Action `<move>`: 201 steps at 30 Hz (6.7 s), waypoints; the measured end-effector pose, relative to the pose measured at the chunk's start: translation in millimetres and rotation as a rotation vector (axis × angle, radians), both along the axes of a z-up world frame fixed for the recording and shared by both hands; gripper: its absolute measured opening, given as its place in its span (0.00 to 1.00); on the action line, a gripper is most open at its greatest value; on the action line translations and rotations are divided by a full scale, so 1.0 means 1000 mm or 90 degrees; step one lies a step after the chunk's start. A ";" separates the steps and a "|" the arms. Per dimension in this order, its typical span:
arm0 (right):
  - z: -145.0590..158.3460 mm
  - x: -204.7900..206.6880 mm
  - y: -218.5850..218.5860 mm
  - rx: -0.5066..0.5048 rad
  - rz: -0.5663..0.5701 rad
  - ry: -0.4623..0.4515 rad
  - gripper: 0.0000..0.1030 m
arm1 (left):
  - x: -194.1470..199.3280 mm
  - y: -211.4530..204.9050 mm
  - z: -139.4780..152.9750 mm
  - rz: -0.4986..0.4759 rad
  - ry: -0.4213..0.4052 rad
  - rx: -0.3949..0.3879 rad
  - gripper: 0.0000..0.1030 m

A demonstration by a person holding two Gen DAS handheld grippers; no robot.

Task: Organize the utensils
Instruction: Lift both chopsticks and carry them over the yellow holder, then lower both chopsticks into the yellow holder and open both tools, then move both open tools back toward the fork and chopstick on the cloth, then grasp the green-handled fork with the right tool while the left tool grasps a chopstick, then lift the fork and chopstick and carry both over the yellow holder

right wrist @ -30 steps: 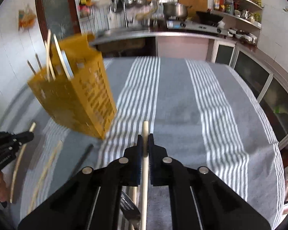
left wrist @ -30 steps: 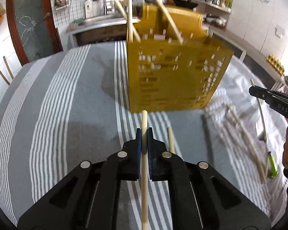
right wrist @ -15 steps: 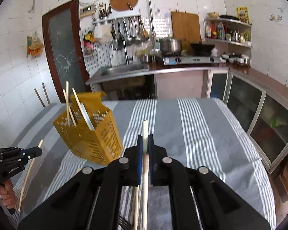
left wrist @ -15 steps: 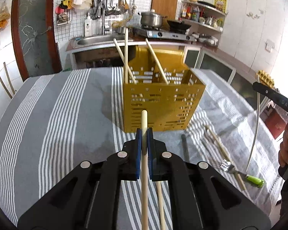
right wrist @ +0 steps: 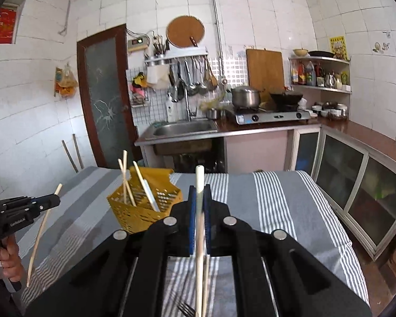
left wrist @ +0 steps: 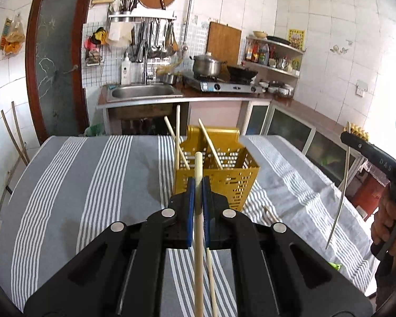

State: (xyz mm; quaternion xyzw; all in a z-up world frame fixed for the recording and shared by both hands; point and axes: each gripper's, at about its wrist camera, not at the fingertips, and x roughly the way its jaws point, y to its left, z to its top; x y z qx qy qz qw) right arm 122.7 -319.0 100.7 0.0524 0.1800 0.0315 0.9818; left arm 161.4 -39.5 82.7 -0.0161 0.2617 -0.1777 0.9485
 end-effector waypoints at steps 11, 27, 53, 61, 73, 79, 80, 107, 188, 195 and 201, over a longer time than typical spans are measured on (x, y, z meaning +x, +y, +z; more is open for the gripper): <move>0.019 -0.019 0.011 0.001 0.013 -0.029 0.05 | -0.015 0.003 0.022 -0.002 -0.029 -0.033 0.04; 0.029 -0.020 0.022 0.000 0.029 -0.044 0.05 | -0.013 0.002 0.030 -0.007 -0.046 -0.032 0.04; 0.090 0.077 0.052 -0.024 0.058 -0.116 0.05 | 0.077 -0.025 0.112 0.006 -0.137 -0.022 0.04; 0.079 0.109 0.058 -0.022 0.059 -0.115 0.05 | 0.118 -0.035 0.107 0.017 -0.139 -0.017 0.04; 0.048 0.146 0.070 -0.034 0.063 -0.080 0.06 | 0.164 -0.035 0.068 0.034 -0.100 -0.008 0.04; 0.041 0.149 0.068 -0.024 0.060 -0.075 0.30 | 0.172 -0.028 0.047 0.035 -0.061 -0.010 0.33; 0.043 0.147 0.066 -0.022 0.056 -0.080 0.30 | 0.171 -0.025 0.046 0.037 -0.061 -0.010 0.33; -0.135 -0.056 -0.031 -0.031 0.001 0.181 0.35 | -0.046 0.087 -0.112 0.126 0.069 0.053 0.34; -0.114 0.017 -0.048 0.072 -0.001 0.172 0.05 | 0.028 -0.026 -0.078 -0.014 0.116 0.026 0.04; -0.087 0.000 -0.038 0.048 0.013 0.126 0.05 | 0.013 -0.018 -0.054 -0.018 0.068 -0.010 0.04; -0.065 -0.009 -0.031 0.036 0.028 0.096 0.05 | 0.001 -0.015 -0.037 -0.018 0.035 -0.024 0.04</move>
